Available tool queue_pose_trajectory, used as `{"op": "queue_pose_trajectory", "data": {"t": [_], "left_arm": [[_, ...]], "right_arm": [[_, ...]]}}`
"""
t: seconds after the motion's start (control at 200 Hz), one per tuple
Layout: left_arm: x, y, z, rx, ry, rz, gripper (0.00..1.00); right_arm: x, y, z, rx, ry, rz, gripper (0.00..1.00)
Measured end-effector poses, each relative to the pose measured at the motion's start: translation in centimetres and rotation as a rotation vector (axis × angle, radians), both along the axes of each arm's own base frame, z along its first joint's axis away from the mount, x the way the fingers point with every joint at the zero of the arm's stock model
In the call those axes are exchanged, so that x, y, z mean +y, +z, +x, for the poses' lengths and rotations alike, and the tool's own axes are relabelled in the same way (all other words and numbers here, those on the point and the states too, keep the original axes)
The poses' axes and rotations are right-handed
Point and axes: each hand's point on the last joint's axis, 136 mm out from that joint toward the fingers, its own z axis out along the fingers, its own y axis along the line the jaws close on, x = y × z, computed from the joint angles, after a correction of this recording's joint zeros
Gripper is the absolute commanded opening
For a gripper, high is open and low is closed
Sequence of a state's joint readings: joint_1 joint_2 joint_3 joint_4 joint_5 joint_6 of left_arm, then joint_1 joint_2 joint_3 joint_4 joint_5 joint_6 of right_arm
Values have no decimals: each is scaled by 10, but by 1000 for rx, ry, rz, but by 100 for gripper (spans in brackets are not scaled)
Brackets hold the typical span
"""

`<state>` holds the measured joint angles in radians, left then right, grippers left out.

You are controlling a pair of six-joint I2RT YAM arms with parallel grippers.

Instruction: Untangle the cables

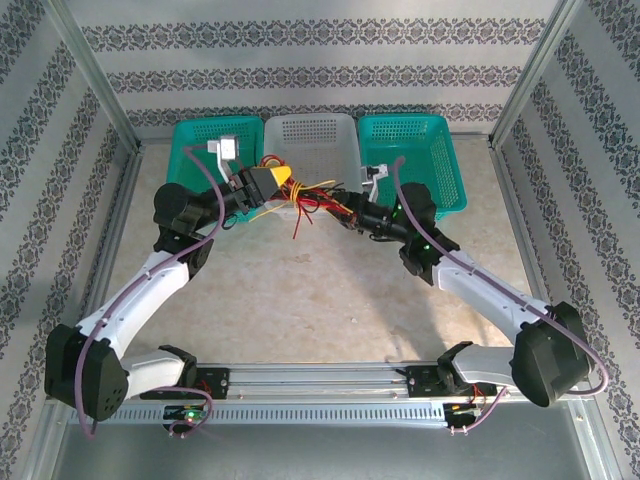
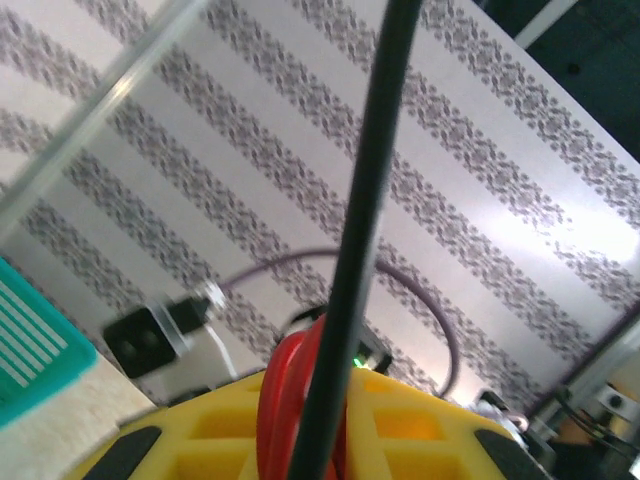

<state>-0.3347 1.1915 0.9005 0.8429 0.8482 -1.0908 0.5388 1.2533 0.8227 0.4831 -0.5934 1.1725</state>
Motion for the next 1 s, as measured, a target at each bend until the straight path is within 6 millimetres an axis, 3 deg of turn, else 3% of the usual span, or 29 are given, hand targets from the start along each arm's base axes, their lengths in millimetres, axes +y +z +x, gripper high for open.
{"op": "queue_pose_trajectory", "data": {"t": [0.255,0.395,0.615,0.999], "left_arm": [[15,-22,31,45,203,9,0],[34,-39,44,108,366,38,0],[53,-53,52,149,500,59,0],[62,-93,65,251,568,148,0]], "right_arm": [[14,-21,-16,45,-73,63,0],[21,-29,-25,57,-102,77,0],[34,-24,-37,39,-105,91,0],[26,-19,-51,-35,-149,14,0]]}}
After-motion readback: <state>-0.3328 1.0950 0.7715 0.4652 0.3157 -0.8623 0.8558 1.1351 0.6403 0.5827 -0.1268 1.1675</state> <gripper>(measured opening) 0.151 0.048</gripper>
